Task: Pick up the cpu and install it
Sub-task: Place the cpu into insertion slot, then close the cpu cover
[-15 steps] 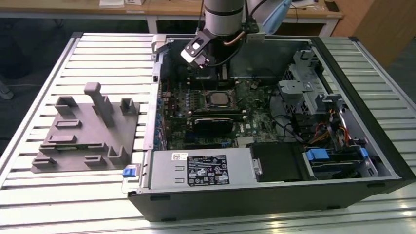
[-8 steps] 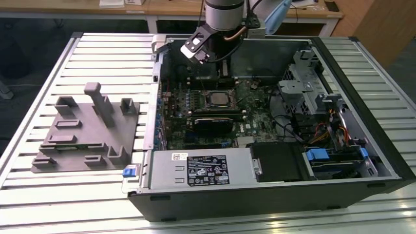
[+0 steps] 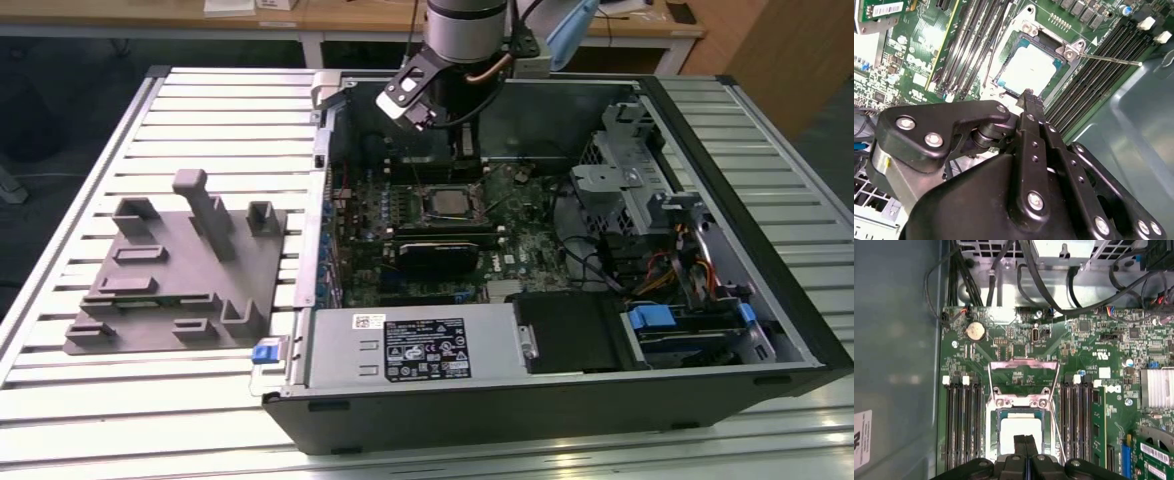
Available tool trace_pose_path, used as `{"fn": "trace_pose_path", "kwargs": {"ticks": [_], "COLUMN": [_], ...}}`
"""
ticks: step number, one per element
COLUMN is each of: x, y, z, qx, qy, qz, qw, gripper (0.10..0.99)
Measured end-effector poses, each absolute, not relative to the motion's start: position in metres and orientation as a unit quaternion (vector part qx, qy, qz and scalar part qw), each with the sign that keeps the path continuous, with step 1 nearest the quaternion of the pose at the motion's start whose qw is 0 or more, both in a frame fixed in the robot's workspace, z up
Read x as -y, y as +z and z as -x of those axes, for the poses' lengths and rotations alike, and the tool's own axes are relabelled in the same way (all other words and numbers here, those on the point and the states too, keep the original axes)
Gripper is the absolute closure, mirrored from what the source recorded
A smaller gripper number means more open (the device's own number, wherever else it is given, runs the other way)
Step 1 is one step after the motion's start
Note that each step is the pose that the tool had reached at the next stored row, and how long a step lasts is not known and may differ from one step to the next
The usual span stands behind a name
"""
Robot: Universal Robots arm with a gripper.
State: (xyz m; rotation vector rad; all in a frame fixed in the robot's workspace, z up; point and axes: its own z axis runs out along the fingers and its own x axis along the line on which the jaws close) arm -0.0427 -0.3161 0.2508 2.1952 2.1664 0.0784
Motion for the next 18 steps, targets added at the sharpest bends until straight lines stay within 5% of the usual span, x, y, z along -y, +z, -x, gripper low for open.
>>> {"fn": "trace_pose_path", "kwargs": {"ticks": [18], "x": [0.3161], "y": [0.2595], "z": [0.0427], "qx": [-0.702], "qy": [0.025], "qz": [-0.711], "qw": [0.028], "gripper": [0.980]}}
